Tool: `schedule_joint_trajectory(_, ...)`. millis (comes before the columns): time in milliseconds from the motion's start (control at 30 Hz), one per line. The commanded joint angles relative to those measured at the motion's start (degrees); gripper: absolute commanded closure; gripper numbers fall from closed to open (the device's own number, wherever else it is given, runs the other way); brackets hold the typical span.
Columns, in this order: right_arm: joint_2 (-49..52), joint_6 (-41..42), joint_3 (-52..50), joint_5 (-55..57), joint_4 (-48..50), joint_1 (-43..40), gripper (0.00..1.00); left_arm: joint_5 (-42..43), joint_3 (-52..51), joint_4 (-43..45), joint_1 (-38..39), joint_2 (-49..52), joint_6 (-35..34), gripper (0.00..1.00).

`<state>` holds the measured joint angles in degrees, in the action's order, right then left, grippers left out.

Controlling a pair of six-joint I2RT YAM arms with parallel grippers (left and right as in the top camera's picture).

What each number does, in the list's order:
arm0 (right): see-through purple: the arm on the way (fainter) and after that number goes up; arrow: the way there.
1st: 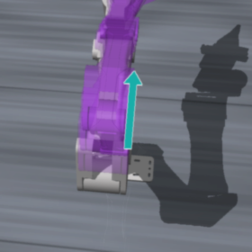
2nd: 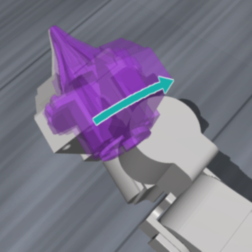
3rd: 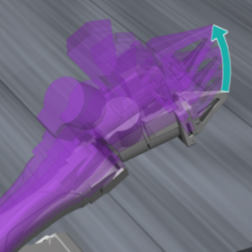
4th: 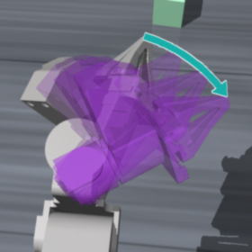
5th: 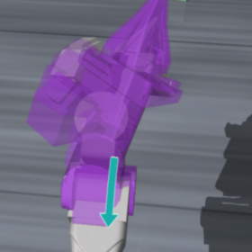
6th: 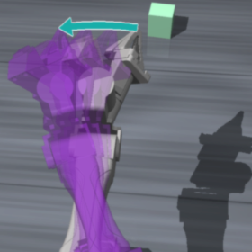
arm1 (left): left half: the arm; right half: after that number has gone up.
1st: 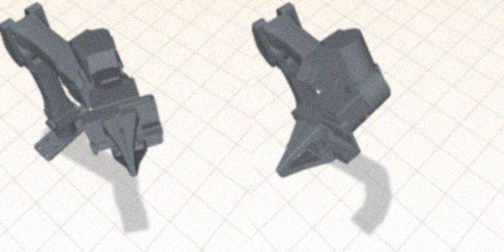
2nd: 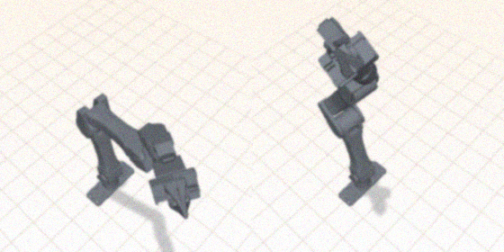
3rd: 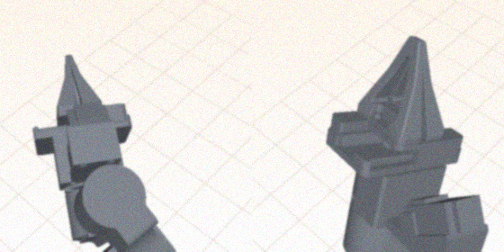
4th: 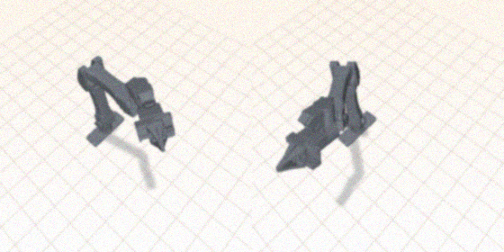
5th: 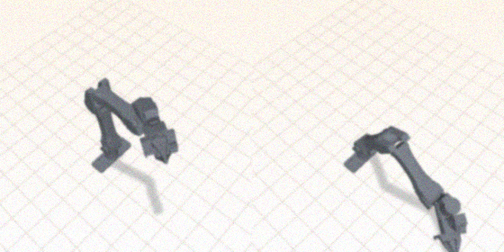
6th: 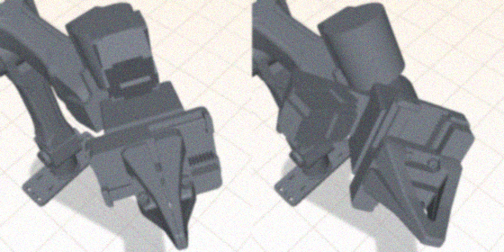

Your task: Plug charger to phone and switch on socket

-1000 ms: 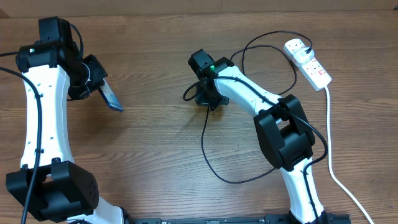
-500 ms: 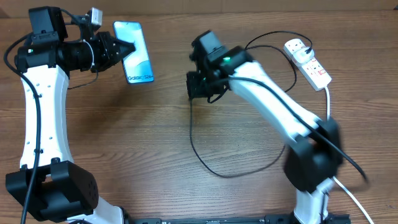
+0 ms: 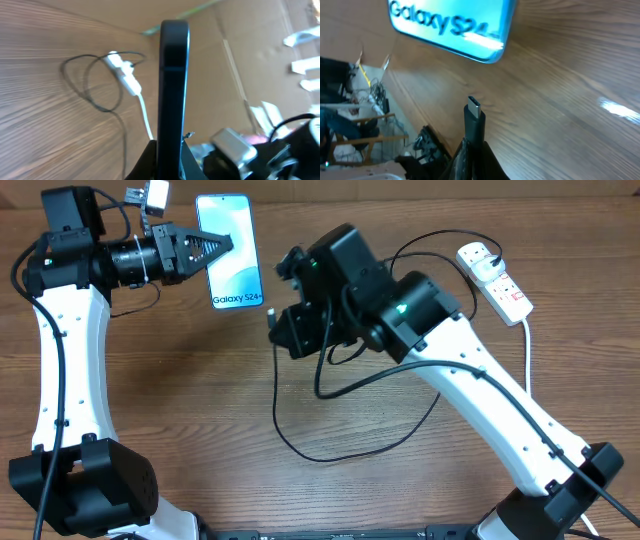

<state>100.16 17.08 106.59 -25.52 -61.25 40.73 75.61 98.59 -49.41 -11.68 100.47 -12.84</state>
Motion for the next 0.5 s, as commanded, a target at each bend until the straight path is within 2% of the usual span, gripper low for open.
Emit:
schedule_joint_trajectory(0,0.1,-0.5,0.2,-1.2,1.4,0.9,0.96,8.0,0.6,0.5,-0.3,-0.4,1.5,0.96)
schedule_joint_trajectory(267,0.1,1.1,0.2,-5.5,4.3,0.8,0.96,14.6,0.6,2.8,-0.3,-0.4,2.1,0.96)
schedule_joint_trajectory(467,0.1,3.4,0.2,-5.5,5.0,0.8,0.96,15.0,0.6,3.0,-0.3,-0.4,2.1,0.96)
